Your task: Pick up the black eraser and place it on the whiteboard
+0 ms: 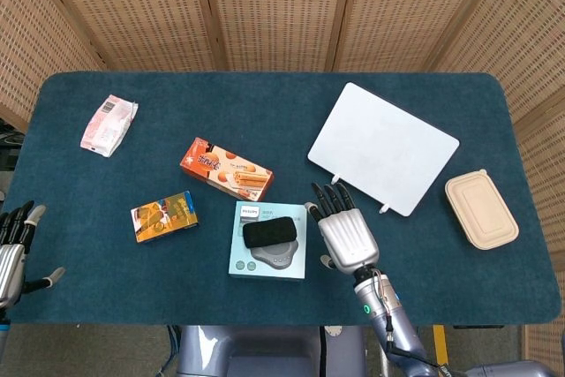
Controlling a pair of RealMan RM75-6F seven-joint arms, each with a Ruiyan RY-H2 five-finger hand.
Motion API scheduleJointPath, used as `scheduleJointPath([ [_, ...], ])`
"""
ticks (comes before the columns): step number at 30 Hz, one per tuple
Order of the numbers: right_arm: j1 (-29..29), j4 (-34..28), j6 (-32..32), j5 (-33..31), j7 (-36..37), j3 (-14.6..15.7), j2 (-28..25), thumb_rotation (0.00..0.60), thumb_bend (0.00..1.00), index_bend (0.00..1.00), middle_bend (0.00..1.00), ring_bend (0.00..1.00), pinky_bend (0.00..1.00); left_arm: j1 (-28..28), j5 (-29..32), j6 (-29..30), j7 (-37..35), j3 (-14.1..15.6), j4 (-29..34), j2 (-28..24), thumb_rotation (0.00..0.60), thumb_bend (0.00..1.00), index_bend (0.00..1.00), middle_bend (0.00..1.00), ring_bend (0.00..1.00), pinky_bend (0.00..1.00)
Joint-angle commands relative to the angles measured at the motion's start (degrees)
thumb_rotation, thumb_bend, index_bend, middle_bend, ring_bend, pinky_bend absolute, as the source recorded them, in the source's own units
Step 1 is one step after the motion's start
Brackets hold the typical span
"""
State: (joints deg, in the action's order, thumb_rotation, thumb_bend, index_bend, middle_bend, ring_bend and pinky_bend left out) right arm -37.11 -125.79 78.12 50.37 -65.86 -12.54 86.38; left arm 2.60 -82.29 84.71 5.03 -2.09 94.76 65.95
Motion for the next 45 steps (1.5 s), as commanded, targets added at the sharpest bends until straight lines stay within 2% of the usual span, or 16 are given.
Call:
scheduleJointPath([
  [1,-1.47,-0.16,1.22,-1.41,-1.60,-0.45,1.39,0.600,0.05,0.23,0.00,0.00,0.00,0.03,0.02,-0.07,-0.05,0.01,-0.05,-0.01,0.600,0.16,0.00,0.00,0.00,0.00],
  [11,-7.13,2.43,3.23,-8.18,-5.55,-2.64,6.35,0.600,0.05,0.24,0.00,0.00,0.00,-0.05,0.57,-0.41,-0.91,-0.02,0.35,-0.29,0.600,0.16,0.00,0.00,0.00,0.00],
  [23,-10.71,6.50,2.45,-16.01,-3.15,-6.61,5.78,0.600,0.08,0.25,0.00,0.00,0.00,-0.06,0.20,0.03,-2.17,-0.27,-0.27,-0.54,0.600,0.15,0.00,0.00,0.00,0.00],
  [30,-13.15,8.24,2.41,-18.19,-2.75,-5.94,7.13,0.600,0.09,0.26,0.00,0.00,0.00,-0.01,0.04,-0.12,-1.70,-0.08,-0.31,-0.37,0.600,0.16,0.00,0.00,0.00,0.00],
  [45,-17.01,7.49,7.99,-21.68,-4.94,-6.14,10.12,0.600,0.10,0.31,0.00,0.00,0.00,0.09,0.42,-0.62,-1.64,-0.02,-0.12,-0.59,0.600,0.16,0.00,0.00,0.00,0.00],
])
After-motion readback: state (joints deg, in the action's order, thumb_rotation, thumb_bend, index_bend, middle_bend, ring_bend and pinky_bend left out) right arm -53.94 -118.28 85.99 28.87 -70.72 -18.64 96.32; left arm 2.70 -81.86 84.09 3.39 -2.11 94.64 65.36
